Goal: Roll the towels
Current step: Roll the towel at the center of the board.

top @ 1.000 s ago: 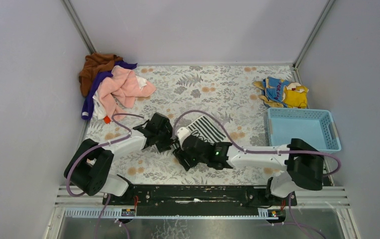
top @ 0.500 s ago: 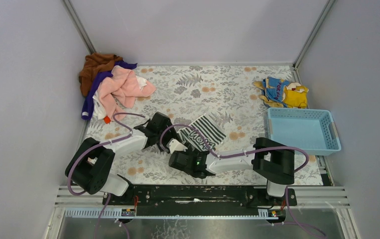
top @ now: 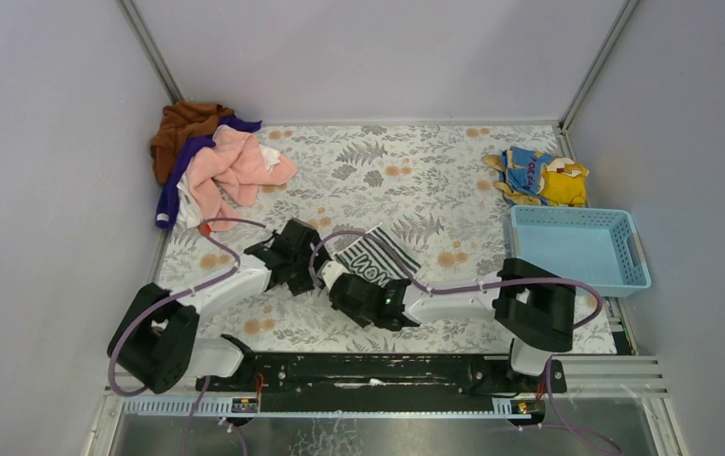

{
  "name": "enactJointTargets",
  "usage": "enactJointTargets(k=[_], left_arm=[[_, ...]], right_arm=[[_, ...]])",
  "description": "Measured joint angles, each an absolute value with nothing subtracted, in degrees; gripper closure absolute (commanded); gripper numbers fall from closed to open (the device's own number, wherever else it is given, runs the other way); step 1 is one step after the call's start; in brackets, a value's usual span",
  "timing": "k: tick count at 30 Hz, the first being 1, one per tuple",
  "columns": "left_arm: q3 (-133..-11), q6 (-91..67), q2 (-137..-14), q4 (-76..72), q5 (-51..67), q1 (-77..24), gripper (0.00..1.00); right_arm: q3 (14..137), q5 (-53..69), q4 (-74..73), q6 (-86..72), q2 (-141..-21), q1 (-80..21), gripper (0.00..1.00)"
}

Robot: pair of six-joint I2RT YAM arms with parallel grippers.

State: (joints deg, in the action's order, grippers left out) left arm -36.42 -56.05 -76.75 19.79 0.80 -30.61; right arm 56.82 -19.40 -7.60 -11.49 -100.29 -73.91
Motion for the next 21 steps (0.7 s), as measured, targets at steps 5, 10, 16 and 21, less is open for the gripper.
enactJointTargets(k=[5, 10, 16, 21], left_arm=[[-35.27, -56.14, -69.65, 24.16, -1.48, -30.17, 0.24], [-35.11, -56.62, -64.27, 27.05, -2.22, -30.09, 0.22], [-34.92, -57.19, -62.59, 27.51, -1.61, -30.00, 0.21], [-34.92, -57.49, -67.35, 25.45, 0.97, -30.00, 0.23]], right_arm=[[51.55, -4.51, -0.10, -15.46, -95.98, -69.63, 0.89], [44.34, 10.61, 9.17, -22.26, -92.47, -61.36, 0.87], [38.20, 26.20, 22.33, -31.00, -94.41, -53.21, 0.87], [32.88, 36.23, 38.96, -40.86, -99.72, -48.38, 0.88]])
